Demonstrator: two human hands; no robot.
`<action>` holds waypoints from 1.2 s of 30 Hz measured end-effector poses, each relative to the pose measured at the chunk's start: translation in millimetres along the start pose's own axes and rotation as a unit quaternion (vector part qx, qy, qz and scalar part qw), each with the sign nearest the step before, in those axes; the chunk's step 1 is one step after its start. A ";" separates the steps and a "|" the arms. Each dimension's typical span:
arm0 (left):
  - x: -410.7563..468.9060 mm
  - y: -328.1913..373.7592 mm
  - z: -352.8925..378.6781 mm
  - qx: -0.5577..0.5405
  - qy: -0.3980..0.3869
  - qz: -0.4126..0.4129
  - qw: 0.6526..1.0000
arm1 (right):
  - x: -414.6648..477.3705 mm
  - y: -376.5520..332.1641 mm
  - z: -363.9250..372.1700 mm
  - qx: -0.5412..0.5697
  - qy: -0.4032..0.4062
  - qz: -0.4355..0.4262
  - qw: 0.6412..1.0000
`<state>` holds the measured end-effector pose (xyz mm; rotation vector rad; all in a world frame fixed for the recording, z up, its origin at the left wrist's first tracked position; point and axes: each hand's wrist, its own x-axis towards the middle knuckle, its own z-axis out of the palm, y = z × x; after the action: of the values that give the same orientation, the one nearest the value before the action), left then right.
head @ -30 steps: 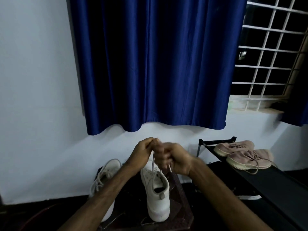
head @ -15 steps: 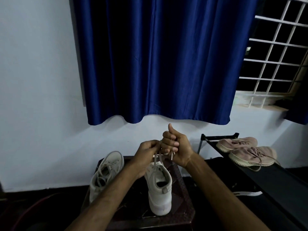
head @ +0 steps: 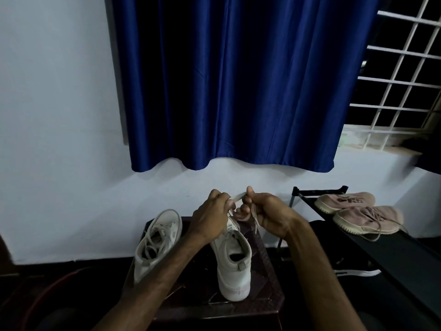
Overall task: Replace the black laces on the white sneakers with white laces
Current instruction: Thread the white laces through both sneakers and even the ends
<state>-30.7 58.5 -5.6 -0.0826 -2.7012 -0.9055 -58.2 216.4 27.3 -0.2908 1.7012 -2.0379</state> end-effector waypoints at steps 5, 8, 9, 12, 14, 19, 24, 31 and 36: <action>3.6 -1.4 -0.5 0.068 0.033 0.036 0.996 | 21.1 29.1 3.3 -0.172 0.151 -0.110 0.967; 5.5 8.2 4.4 0.041 0.065 0.058 0.995 | 33.2 48.9 21.8 0.000 0.185 -0.117 0.976; 5.9 9.6 5.1 0.039 0.076 0.053 0.995 | 35.2 54.7 29.1 0.066 0.168 -0.104 0.978; 6.7 10.5 5.7 0.063 0.118 0.039 0.990 | 33.6 60.6 41.2 0.153 0.145 -0.097 0.973; 4.2 11.9 7.7 0.088 0.138 0.047 0.985 | 32.5 59.6 41.7 0.102 0.190 -0.115 0.970; 0.5 5.4 10.7 0.024 0.166 0.010 0.986 | 39.9 66.1 44.0 0.010 0.225 -0.118 0.967; -17.9 0.7 19.2 -0.065 0.119 0.018 0.991 | 41.6 53.7 18.7 0.259 0.208 -0.023 0.943; -39.7 -3.2 32.6 0.164 -0.100 0.034 0.981 | 43.3 63.0 6.6 0.398 0.183 -0.011 0.899; -26.6 10.2 35.9 0.315 -0.126 0.026 0.940 | 43.4 70.3 2.0 0.415 0.144 0.000 0.899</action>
<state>-13.0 89.2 -34.7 -0.1395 -3.0660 0.0232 -79.9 185.3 -46.1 0.3098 0.8058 -2.6761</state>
